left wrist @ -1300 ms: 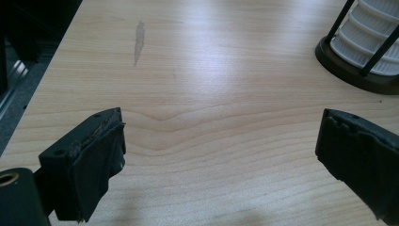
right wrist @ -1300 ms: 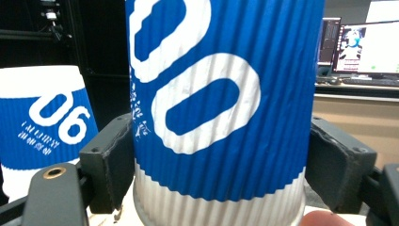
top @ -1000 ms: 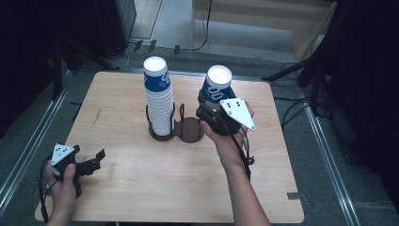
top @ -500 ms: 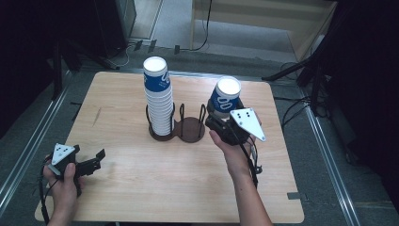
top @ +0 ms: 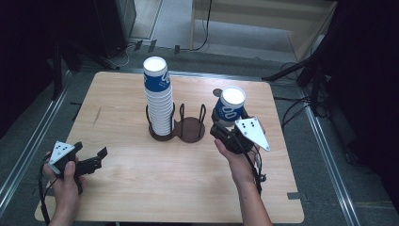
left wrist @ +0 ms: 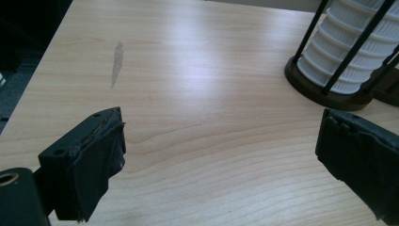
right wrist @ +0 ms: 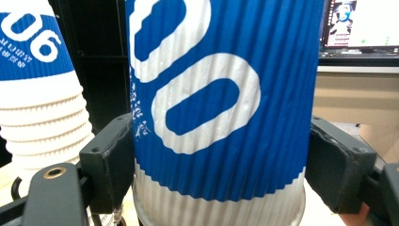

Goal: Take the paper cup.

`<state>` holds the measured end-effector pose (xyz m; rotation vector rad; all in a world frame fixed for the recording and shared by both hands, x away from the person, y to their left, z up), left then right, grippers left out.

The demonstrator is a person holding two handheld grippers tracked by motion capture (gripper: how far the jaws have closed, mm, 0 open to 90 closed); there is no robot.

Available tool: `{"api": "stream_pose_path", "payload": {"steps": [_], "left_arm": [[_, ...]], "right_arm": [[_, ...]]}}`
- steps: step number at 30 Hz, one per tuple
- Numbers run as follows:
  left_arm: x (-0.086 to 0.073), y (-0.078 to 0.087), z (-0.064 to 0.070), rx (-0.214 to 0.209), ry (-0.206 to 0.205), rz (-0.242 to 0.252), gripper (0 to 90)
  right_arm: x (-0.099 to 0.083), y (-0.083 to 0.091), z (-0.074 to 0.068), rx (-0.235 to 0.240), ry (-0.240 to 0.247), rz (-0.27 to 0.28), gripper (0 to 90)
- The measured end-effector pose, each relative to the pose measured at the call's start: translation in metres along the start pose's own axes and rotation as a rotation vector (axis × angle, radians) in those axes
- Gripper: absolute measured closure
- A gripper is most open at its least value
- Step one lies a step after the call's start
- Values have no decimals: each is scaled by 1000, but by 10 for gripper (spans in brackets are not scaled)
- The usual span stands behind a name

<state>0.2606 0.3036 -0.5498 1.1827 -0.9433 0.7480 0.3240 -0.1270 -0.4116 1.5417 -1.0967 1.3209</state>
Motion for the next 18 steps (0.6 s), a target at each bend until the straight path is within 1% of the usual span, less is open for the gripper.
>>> {"api": "stream_pose_path", "payload": {"steps": [5, 11, 12, 13, 17, 18], "left_arm": [[8, 2, 7, -8, -13, 15, 28], [20, 2, 12, -18, -39, 28, 28], [22, 1, 13, -19, -39, 31, 28], [24, 1, 14, -23, -39, 35, 28], [31, -1, 17, -27, -37, 47, 28], [34, -2, 18, -27, -33, 52, 28]], "right_arm": [[-4, 5, 3, -1, -3, -3, 190], [-10, 10, 6, -4, 1, -10, 191], [-11, 10, 6, -3, -3, -14, 191], [-12, 10, 6, -1, 5, -13, 191], [-18, 11, 5, -1, 8, -23, 191], [-19, 12, 5, -2, 3, -28, 191]]}}
Point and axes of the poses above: each handheld gripper's, and its own axes: y roughly backward along the jaws, x roughly out of its top, z roughly to its right, the point moved 4 cm from there along -y, roughly forward along the jaws, and after that the axes turned 5 degrees about -y, right-handed, at the moved point
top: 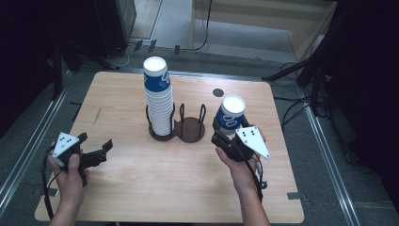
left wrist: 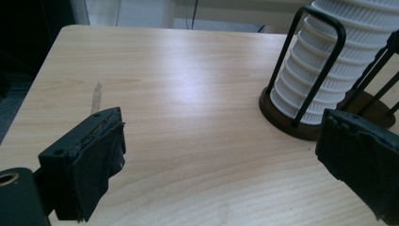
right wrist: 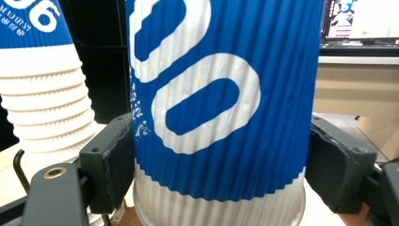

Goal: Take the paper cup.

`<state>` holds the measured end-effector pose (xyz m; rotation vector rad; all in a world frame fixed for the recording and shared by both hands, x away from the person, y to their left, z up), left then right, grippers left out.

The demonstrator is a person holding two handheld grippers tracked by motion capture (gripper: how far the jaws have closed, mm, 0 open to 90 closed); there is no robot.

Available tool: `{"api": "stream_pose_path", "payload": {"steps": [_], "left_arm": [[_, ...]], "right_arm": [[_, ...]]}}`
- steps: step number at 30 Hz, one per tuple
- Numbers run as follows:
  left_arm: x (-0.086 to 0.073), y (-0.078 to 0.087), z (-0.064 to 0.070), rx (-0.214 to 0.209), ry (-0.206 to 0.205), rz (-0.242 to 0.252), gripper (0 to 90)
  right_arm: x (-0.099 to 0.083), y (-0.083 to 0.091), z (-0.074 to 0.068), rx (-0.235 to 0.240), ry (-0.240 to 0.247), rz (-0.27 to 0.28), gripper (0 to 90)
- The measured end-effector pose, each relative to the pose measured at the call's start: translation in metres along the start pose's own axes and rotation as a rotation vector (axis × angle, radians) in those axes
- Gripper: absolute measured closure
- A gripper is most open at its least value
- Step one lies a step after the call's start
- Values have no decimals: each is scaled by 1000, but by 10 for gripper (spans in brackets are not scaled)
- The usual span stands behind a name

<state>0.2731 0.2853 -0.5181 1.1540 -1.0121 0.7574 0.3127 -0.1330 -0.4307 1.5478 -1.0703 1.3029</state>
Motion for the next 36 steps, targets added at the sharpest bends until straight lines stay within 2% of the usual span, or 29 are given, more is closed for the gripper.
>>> {"api": "stream_pose_path", "payload": {"steps": [5, 11, 13, 16, 21, 28, 36], "left_arm": [[8, -4, 6, 1, -19, 8, 28], [16, -6, 13, -28, -23, 24, 28], [17, -7, 17, -31, -40, 21, 28], [20, -7, 21, -46, -39, 36, 28], [23, -8, 28, -58, -87, 30, 28], [30, -7, 40, -95, -116, 38, 28], [37, -1, 51, -138, -123, 57, 28]], "right_arm": [[-7, 3, -3, 10, 12, -8, 191], [-16, 4, -3, 15, 6, -23, 191], [-20, 4, -5, 11, 18, -34, 191], [-25, 3, -7, 17, 24, -48, 191], [-30, 3, -13, 35, 25, -63, 191], [-40, 4, -19, 43, 26, -94, 191], [-49, 3, -28, 63, 42, -115, 190]]}}
Point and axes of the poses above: each handheld gripper's, and its own axes: y roughly backward along the jaws, x roughly out of its top, z roughly to its right, the point moved 4 cm from there along -y, roughly forward along the jaws, and after that the axes turned 5 degrees about -y, right-handed, at the moved point
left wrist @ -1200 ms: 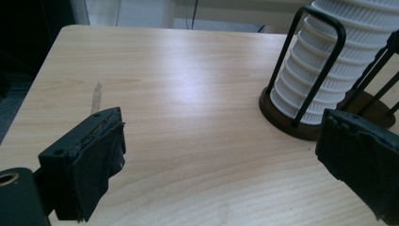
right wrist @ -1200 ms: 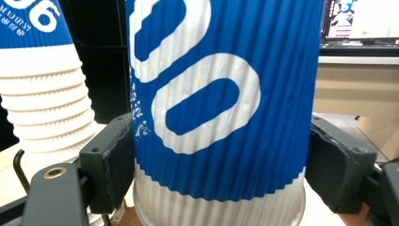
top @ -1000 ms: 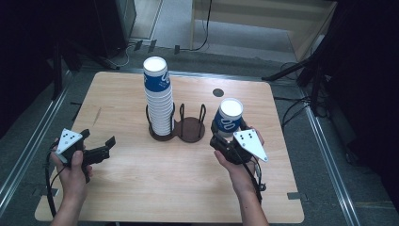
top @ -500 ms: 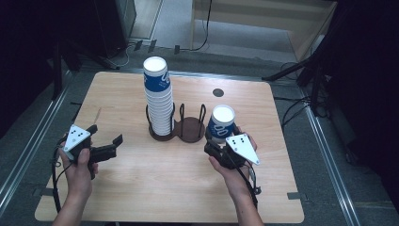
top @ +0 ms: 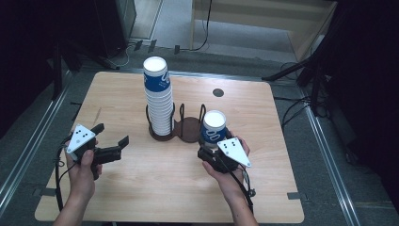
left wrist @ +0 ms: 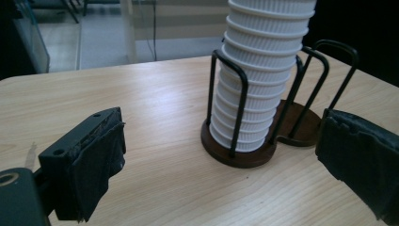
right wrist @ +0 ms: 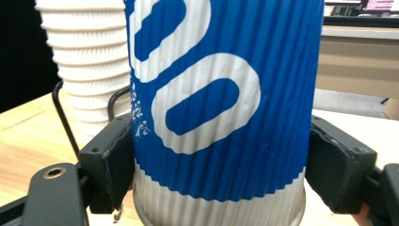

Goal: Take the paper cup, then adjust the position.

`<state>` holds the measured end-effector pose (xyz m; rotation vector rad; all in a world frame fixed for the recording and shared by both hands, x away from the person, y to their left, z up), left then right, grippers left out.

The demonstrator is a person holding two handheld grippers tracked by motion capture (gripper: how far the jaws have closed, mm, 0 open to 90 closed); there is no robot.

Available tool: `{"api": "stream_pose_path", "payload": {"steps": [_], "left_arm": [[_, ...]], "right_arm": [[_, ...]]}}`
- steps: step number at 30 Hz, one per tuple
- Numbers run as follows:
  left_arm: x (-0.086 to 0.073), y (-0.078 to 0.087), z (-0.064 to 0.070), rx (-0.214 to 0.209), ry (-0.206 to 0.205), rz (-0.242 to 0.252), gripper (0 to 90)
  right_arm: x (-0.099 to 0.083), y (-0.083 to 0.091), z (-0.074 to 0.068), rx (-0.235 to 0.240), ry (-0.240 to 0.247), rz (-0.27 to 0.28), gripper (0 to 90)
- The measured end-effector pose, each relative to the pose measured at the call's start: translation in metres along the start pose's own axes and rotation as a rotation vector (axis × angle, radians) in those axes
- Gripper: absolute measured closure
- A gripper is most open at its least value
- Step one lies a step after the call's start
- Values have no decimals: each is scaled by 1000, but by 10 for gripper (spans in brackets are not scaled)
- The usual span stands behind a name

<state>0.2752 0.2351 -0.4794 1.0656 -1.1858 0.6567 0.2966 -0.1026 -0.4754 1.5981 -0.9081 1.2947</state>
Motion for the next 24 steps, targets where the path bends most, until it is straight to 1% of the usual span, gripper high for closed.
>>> {"api": "stream_pose_path", "payload": {"steps": [2, 5, 8, 10, 14, 18, 21, 24], "left_arm": [[2, 0, 3, -15, -4, 2, 28], [5, 1, 9, -54, 7, 4, 28], [6, 0, 13, -78, 11, 4, 28], [6, -1, 17, -92, 5, -1, 27], [8, -1, 25, -140, -4, -6, 27], [11, 0, 32, -180, -8, -1, 27], [13, -1, 35, -193, -11, -1, 27], [14, -1, 38, -204, -9, -3, 27]], "right_arm": [[-2, -1, -3, 3, 5, -7, 189], [-6, -2, -8, 8, 19, -18, 189], [-9, -3, -11, 14, 24, -27, 188], [-12, -4, -14, 22, 28, -37, 187], [-15, -6, -21, 27, 44, -46, 185], [-17, -7, -25, 42, 42, -54, 185], [-19, -8, -29, 50, 43, -58, 186], [-21, -8, -32, 56, 65, -60, 188]]}}
Point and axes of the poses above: each handheld gripper's, and its own axes: y roughly backward along the jaws, x roughly out of its top, z roughly to its right, the point moved 4 cm from there along -y, roughly forward along the jaws, and after that the axes turned 5 degrees about -y, right-handed, at the moved point
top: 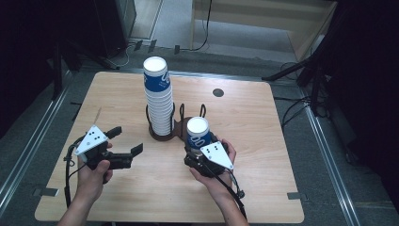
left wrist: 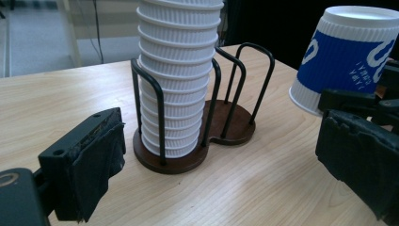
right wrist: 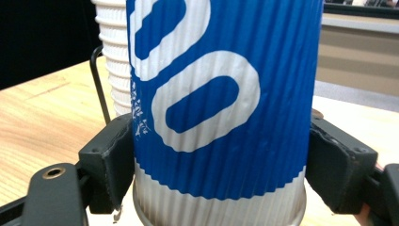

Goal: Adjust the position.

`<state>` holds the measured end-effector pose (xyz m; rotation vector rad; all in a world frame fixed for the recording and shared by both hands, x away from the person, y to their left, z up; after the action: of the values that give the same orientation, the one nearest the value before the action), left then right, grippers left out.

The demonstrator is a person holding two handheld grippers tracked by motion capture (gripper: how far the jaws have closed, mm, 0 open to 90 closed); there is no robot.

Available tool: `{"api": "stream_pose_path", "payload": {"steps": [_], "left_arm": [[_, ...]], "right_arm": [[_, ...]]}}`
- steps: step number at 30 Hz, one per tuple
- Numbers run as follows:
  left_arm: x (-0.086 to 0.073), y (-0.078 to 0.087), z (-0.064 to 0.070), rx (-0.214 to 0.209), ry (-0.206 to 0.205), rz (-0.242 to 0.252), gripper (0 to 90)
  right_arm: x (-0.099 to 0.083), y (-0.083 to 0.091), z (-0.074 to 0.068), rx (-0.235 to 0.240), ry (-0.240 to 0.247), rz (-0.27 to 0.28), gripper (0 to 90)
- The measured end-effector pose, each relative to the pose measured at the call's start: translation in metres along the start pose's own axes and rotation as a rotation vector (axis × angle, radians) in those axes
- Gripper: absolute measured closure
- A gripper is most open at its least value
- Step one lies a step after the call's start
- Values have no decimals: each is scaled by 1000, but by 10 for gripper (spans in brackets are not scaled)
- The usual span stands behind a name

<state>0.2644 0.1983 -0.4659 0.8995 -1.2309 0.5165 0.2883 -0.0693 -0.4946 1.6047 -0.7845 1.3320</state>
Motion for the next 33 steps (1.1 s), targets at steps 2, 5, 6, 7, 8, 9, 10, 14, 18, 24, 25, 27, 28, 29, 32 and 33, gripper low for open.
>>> {"api": "stream_pose_path", "payload": {"steps": [2, 5, 6, 7, 8, 9, 10, 14, 18, 24, 25, 27, 28, 29, 32, 33], "left_arm": [[1, -1, 2, -6, -4, -2, 27], [2, -2, 4, -23, 2, -9, 28], [2, -3, 5, -31, -1, -13, 28], [3, -3, 6, -34, 0, -15, 28], [4, -4, 8, -43, 3, -15, 28], [4, -4, 9, -52, 5, -18, 28], [5, -5, 10, -60, 1, -21, 28], [5, -6, 18, -75, -24, -34, 28], [5, -7, 20, -88, -37, -40, 28], [5, -9, 23, -100, -44, -48, 29], [5, -9, 24, -101, -45, -49, 28], [5, -10, 25, -106, -46, -54, 28], [4, -10, 25, -110, -44, -56, 29], [4, -10, 26, -113, -47, -59, 28], [4, -12, 28, -123, -49, -64, 29], [4, -12, 29, -129, -53, -68, 29]], "right_arm": [[0, -1, -2, -2, 28, 4, 189], [-2, -1, -7, -5, 67, 5, 190], [-3, -2, -7, -7, 77, 3, 191], [-4, -2, -9, -7, 88, 3, 191], [-5, -2, -10, -4, 92, 1, 191], [-6, -2, -11, 2, 105, -1, 192], [-8, -2, -12, 2, 118, -5, 192], [-10, -2, -15, 4, 138, -15, 193], [-11, -2, -21, 16, 181, -6, 194], [-16, -4, -27, 30, 222, -14, 195], [-16, -4, -28, 32, 228, -13, 195], [-17, -4, -29, 37, 244, -10, 196], [-17, -4, -30, 40, 248, -9, 197], [-17, -4, -31, 44, 256, -9, 198], [-18, -3, -33, 60, 284, -3, 199], [-19, -3, -34, 62, 289, -6, 199]]}}
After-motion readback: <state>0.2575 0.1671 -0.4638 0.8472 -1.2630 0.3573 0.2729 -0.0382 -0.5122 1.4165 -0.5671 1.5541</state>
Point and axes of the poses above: each handheld gripper's, and its own axes: y roughly backward along the jaws, x roughly out of its top, z roughly to its right, the point moved 4 cm from there along -y, roughly forward along the jaws, and after that the axes turned 5 degrees about -y, right-handed, at the moved point
